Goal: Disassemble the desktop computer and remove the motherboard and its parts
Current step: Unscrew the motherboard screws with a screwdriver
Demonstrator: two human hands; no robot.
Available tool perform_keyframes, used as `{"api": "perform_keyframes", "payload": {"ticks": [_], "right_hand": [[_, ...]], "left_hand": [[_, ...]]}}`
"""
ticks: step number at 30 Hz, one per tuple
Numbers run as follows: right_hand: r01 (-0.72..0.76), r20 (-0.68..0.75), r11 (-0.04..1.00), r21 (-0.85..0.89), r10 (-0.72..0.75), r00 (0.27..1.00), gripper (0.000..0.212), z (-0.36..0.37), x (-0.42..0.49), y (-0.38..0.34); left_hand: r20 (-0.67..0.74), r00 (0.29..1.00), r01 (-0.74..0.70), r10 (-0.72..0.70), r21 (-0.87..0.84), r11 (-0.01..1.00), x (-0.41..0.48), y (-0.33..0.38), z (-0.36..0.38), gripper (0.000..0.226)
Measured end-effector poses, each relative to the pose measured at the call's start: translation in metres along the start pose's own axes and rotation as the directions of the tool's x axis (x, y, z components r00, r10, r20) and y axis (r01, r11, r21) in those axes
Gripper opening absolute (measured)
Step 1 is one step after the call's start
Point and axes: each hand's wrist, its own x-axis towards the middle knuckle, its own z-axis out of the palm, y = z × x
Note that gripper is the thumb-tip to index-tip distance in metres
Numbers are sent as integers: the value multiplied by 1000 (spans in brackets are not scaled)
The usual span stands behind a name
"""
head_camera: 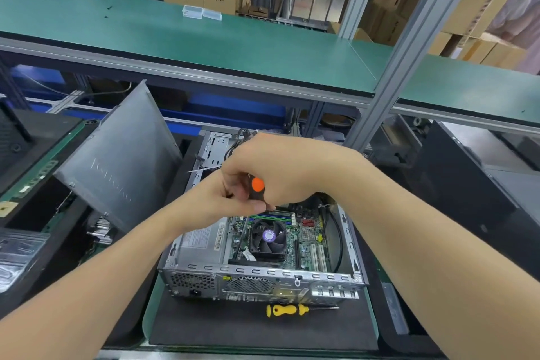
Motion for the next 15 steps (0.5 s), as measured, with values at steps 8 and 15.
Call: {"api": "perform_keyframes", "payload": {"ticks": [8, 15], "right_hand": [[-501, -353, 864, -47, 455, 817, 57, 20, 12, -17], [-323, -263, 946, -34, 303, 916, 35, 15, 11, -1]], "left_hand": [[-99, 992, 83, -74, 89, 992, 2, -1, 3, 41], [-20, 1000, -16, 18, 110, 994, 9, 7, 6, 40]]}}
